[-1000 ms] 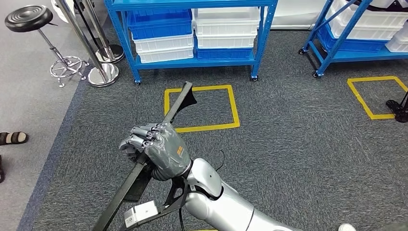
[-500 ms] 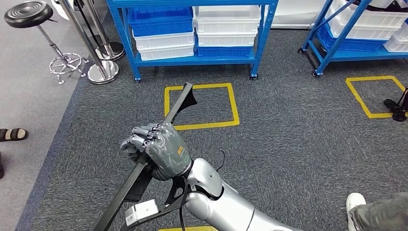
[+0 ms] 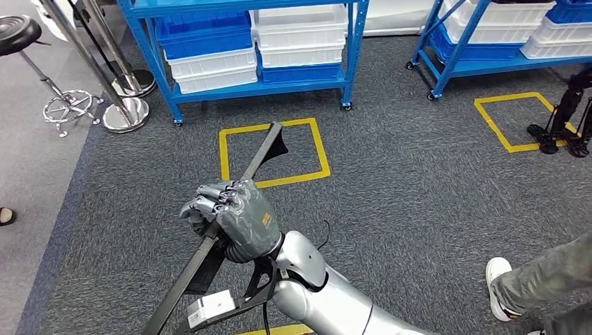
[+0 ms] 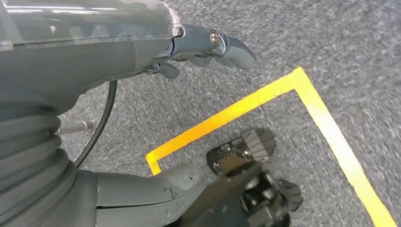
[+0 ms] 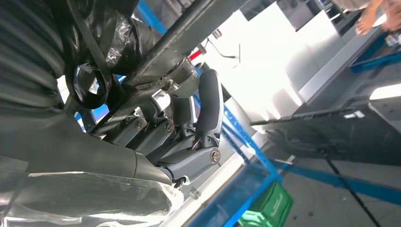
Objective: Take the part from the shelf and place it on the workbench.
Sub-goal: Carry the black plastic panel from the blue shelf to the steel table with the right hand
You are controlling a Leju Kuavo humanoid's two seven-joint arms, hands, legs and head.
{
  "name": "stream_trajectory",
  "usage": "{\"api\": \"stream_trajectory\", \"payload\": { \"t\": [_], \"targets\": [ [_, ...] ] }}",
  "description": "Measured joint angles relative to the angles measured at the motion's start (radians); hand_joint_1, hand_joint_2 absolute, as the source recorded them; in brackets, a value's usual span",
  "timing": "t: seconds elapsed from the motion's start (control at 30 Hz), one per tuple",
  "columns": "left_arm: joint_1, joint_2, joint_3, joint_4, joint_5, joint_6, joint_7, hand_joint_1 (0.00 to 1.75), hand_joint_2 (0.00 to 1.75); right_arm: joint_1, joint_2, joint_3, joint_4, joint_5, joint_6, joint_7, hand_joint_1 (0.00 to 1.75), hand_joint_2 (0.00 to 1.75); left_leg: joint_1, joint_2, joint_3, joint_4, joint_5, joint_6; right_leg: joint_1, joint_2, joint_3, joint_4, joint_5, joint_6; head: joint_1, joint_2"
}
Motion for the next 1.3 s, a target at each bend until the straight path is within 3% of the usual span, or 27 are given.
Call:
{"api": "stream_trajectory", "payload": {
  "t": [0.03,0.1,0.17,0.2,0.23,0.27,0.33,0.4,0.47,0.53,0.6,0.67,0.7,0.73,0.77,0.83,0.9,0.97,1.0,1.07,1.13,1.2,1.23,1.27,1.3],
  "targets": [
    [-0.001,0.0,-0.002,0.0,0.0,0.0,0.0,0.0,1.75,0.0,0.0,0.0,-0.001,0.0,0.0,0.0,1.75,1.75,0.002,-0.016,-0.007,0.019,-0.017,-0.005,-0.003,0.008,-0.001,-0.003,0.004,-0.006,0.0,0.0],
    [-0.002,0.0,-0.004,0.0,0.0,0.002,0.0,0.0,1.75,0.0,0.001,0.0,-0.003,0.0,0.0,0.0,1.75,1.75,0.005,-0.062,-0.048,0.12,-0.081,-0.014,-0.008,0.025,-0.004,-0.005,0.01,-0.014,0.0,0.0],
    [0.001,0.0,-0.006,0.0,0.0,0.003,0.001,0.0,1.75,0.003,0.001,0.0,-0.003,0.0,0.0,0.0,1.75,1.75,0.006,-0.079,-0.101,0.247,-0.135,-0.018,-0.008,0.047,-0.008,-0.004,0.012,-0.017,0.0,0.0],
    [0.002,0.0,-0.006,0.0,0.0,0.003,0.002,0.0,1.75,0.005,0.0,0.0,-0.003,0.0,0.0,0.0,1.75,1.75,0.006,-0.081,-0.112,0.273,-0.137,-0.017,-0.007,0.059,-0.009,-0.002,0.013,-0.017,0.0,0.0],
    [0.002,0.0,-0.006,0.0,0.0,0.003,0.002,0.0,1.75,0.007,0.0,0.0,-0.003,0.0,0.0,0.0,1.75,1.75,0.006,-0.082,-0.104,0.259,-0.118,-0.016,-0.006,0.071,-0.01,-0.001,0.013,-0.017,0.0,0.0],
    [0.002,0.0,-0.006,0.0,0.0,0.003,0.002,0.0,1.75,0.007,0.0,0.0,-0.004,0.0,0.0,0.0,1.75,1.75,0.006,-0.087,-0.079,0.209,-0.084,-0.012,-0.006,0.083,-0.01,0.001,0.014,-0.016,0.0,0.0],
    [0.001,0.001,-0.007,0.0,0.0,0.004,0.002,0.0,1.75,0.007,0.001,0.0,-0.005,0.0,0.0,0.0,1.75,1.75,0.007,-0.123,-0.014,0.072,-0.025,-0.003,-0.007,0.106,-0.011,0.005,0.015,-0.013,0.0,0.0],
    [0.0,0.002,-0.007,0.0,0.0,0.005,0.002,0.0,1.75,0.007,0.001,0.0,-0.007,0.0,0.0,0.0,1.75,1.75,0.006,-0.151,0.018,0.001,-0.01,0.002,-0.009,0.125,-0.02,0.006,0.02,-0.002,0.0,0.0],
    [-0.002,0.001,-0.008,0.0,0.0,0.006,0.002,0.0,1.75,0.007,0.001,0.0,-0.009,0.0,-0.001,0.0,1.75,1.75,0.006,-0.139,0.022,-0.01,-0.009,0.008,-0.01,0.143,-0.027,0.003,0.028,0.012,0.0,0.0],
    [-0.003,-0.002,-0.01,0.0,0.0,0.006,0.002,0.0,1.75,0.007,0.0,0.0,-0.011,0.0,-0.001,0.0,1.75,1.75,0.01,-0.117,0.024,-0.022,0.0,0.02,-0.006,0.118,-0.036,0.017,0.016,0.023,0.001,0.0],
    [-0.003,-0.003,-0.011,0.0,0.0,0.008,0.002,0.0,1.75,0.007,-0.001,0.0,-0.013,0.0,-0.001,0.0,1.75,1.75,0.011,-0.092,0.026,-0.029,0.006,0.03,-0.006,0.065,-0.073,0.099,-0.037,0.031,0.001,0.0],
    [-0.001,-0.003,-0.011,0.0,-0.001,0.01,0.002,0.0,1.75,0.009,-0.003,0.0,-0.014,0.0,-0.001,0.0,1.75,1.75,0.009,-0.068,0.025,-0.029,0.005,0.033,-0.011,0.043,-0.129,0.222,-0.093,0.037,0.001,0.0],
    [-0.001,-0.002,-0.012,0.0,-0.001,0.01,0.003,0.0,1.75,0.011,-0.005,0.0,-0.014,0.0,-0.001,0.0,1.75,1.75,0.008,-0.055,0.024,-0.028,0.005,0.033,-0.014,0.04,-0.146,0.258,-0.1,0.039,0.001,0.0],
    [-0.002,-0.003,-0.012,0.0,-0.001,0.011,0.003,0.0,1.75,0.013,-0.007,0.0,-0.015,0.0,-0.002,0.0,1.75,1.75,0.008,-0.043,0.024,-0.027,0.004,0.032,-0.017,0.037,-0.144,0.259,-0.089,0.041,0.002,0.0],
    [-0.002,-0.003,-0.012,0.0,-0.002,0.012,0.003,0.0,1.75,0.015,-0.008,0.0,-0.015,0.0,-0.002,0.0,1.75,1.75,0.008,-0.032,0.025,-0.026,0.002,0.031,-0.019,0.031,-0.124,0.22,-0.062,0.042,0.002,0.0],
    [-0.003,-0.004,-0.014,0.0,-0.003,0.014,0.003,0.0,1.75,0.015,-0.009,0.0,-0.018,0.002,-0.002,0.0,1.75,1.75,0.006,-0.014,0.025,-0.019,-0.005,0.025,-0.015,-0.001,-0.053,0.089,-0.006,0.038,0.002,0.0],
    [-0.004,-0.005,-0.014,0.0,-0.004,0.018,0.005,0.0,1.75,0.015,-0.008,0.0,-0.022,0.004,-0.002,0.0,1.75,1.75,0.002,0.002,0.025,-0.013,-0.011,0.014,-0.007,-0.023,-0.015,0.011,0.013,0.028,0.001,0.0],
    [-0.006,-0.005,-0.015,0.0,-0.004,0.023,0.012,0.0,1.75,0.016,-0.009,0.0,-0.025,0.005,-0.002,0.0,1.75,1.75,0.001,0.019,0.028,-0.013,-0.012,0.003,-0.002,-0.01,-0.017,0.003,0.012,0.019,0.001,0.0],
    [-0.007,-0.005,-0.016,0.0,-0.004,0.025,0.015,0.0,1.75,0.017,-0.009,0.0,-0.027,0.005,-0.002,0.0,1.75,1.75,0.003,0.018,0.029,-0.013,-0.016,-0.003,-0.004,0.0,-0.017,0.0,0.014,0.014,0.001,0.0],
    [-0.008,-0.005,-0.017,0.0,-0.004,0.026,0.019,0.0,1.75,0.017,-0.008,0.0,-0.035,0.005,-0.002,0.0,1.75,1.75,0.008,-0.022,0.017,0.022,-0.047,-0.013,-0.011,0.018,-0.015,-0.008,0.02,0.002,0.001,0.0],
    [-0.006,-0.004,-0.018,0.0,-0.002,0.027,0.021,0.0,1.75,0.018,-0.007,0.0,-0.04,0.004,-0.002,0.0,1.75,1.75,0.011,-0.072,-0.032,0.133,-0.111,-0.018,-0.013,0.036,-0.015,-0.01,0.023,-0.006,0.001,0.0],
    [-0.002,-0.004,-0.018,0.0,0.0,0.028,0.026,0.0,1.75,0.024,-0.007,0.0,-0.043,0.002,-0.002,0.0,1.75,1.75,0.011,-0.083,-0.086,0.25,-0.154,-0.021,-0.012,0.058,-0.017,-0.009,0.024,-0.008,0.001,0.0],
    [0.0,-0.004,-0.018,0.0,0.0,0.029,0.028,0.0,1.75,0.028,-0.007,0.0,-0.045,0.0,-0.003,0.0,1.75,1.75,0.012,-0.084,-0.094,0.266,-0.148,-0.021,-0.011,0.07,-0.017,-0.008,0.024,-0.008,0.001,0.0],
    [0.0,-0.004,-0.018,0.0,0.001,0.03,0.03,0.0,1.75,0.031,-0.007,0.0,-0.047,-0.001,-0.003,-0.001,1.75,1.75,0.012,-0.085,-0.085,0.245,-0.126,-0.02,-0.011,0.083,-0.017,-0.006,0.025,-0.008,0.001,0.0],
    [0.0,-0.004,-0.018,0.0,0.002,0.031,0.031,0.0,1.75,0.034,-0.007,0.0,-0.051,-0.002,-0.003,-0.003,1.75,1.75,0.013,-0.093,-0.059,0.19,-0.089,-0.019,-0.011,0.096,-0.017,-0.003,0.024,-0.007,0.001,0.0]
  ]
}}
